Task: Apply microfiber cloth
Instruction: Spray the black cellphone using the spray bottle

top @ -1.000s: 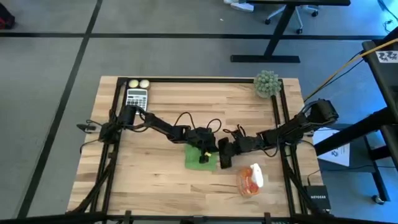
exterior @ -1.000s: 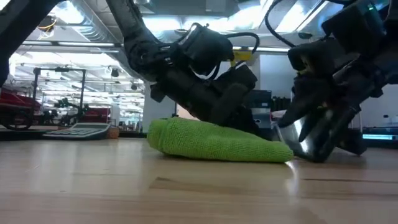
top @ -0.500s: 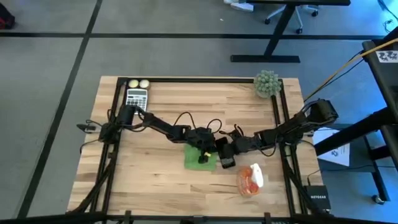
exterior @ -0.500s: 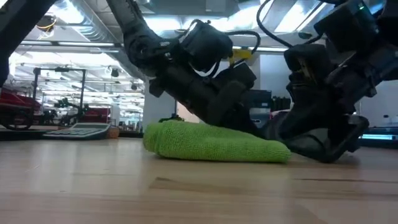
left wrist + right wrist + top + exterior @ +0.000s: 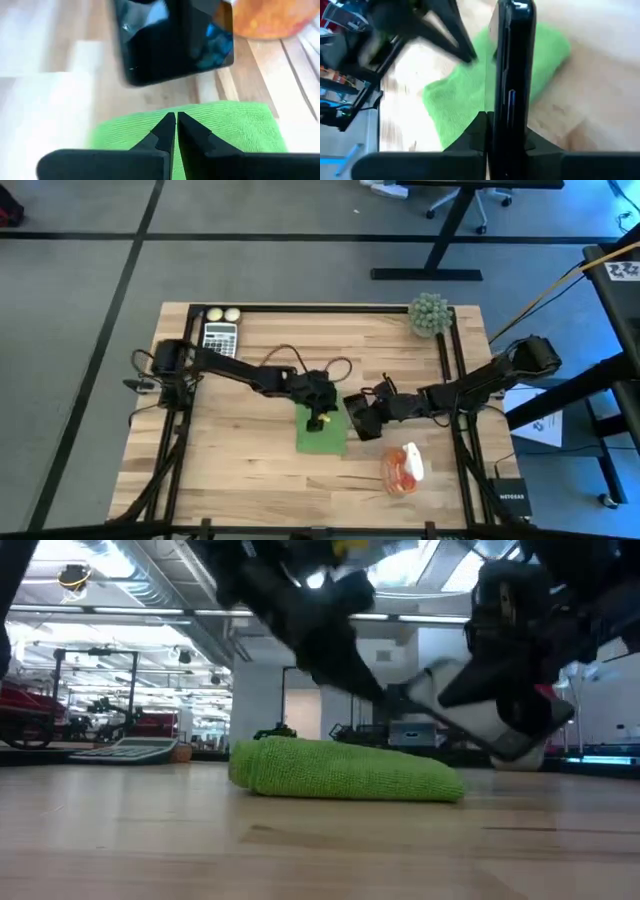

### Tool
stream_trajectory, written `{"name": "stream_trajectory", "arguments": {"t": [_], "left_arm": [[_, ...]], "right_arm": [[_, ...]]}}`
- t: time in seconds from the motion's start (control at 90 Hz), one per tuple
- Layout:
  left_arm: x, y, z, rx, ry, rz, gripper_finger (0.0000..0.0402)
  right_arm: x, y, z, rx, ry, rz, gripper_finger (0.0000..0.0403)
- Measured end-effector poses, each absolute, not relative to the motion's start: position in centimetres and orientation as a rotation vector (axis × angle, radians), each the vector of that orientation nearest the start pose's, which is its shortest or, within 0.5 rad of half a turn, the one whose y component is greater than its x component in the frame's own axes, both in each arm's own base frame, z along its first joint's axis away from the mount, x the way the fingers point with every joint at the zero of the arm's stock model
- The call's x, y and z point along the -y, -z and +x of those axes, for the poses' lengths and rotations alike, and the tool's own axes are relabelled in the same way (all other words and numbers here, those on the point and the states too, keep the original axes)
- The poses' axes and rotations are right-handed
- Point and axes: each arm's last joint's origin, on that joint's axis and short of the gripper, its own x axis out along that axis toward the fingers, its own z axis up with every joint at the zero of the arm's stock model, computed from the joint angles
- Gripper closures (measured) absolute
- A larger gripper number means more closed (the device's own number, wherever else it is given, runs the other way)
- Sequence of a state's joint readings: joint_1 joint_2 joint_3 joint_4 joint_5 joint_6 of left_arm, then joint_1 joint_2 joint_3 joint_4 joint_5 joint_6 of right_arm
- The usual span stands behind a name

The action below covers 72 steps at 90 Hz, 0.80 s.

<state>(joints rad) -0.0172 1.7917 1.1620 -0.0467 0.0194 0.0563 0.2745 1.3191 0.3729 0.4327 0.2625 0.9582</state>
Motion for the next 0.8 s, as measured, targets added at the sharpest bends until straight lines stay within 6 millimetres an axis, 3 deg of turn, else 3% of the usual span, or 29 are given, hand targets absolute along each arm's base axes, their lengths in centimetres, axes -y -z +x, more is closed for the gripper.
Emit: {"name": "stream_trajectory", "arguments": {"t": [0.167,0.367,0.489,0.644,0.8], "left_arm": [[0.3,-23.2,36.4,-0.506,0.006,0.035,0.0401],[0.0,-22.5,34.7,-0.154,0.012,-0.123,0.0401],[0.1,-22.8,34.7,-0.049,0.022,-0.173,0.0401],[0.1,-23.3,35.4,-0.047,0.022,-0.229,0.0389],[0.1,-24.1,36.5,-0.006,-0.003,-0.266,0.0342]], "right_arm": [[-5.1,-17.6,21.6,-0.323,0.186,0.659,0.0394],[-3.9,-21.3,20.2,-0.128,0.190,0.443,0.0394],[-2.6,-22.7,19.8,-0.054,0.172,0.299,0.0394],[-0.4,-24.2,20.0,0.062,0.002,0.124,0.0393],[1.0,-24.4,20.0,0.078,-0.057,0.158,0.0393]]}}
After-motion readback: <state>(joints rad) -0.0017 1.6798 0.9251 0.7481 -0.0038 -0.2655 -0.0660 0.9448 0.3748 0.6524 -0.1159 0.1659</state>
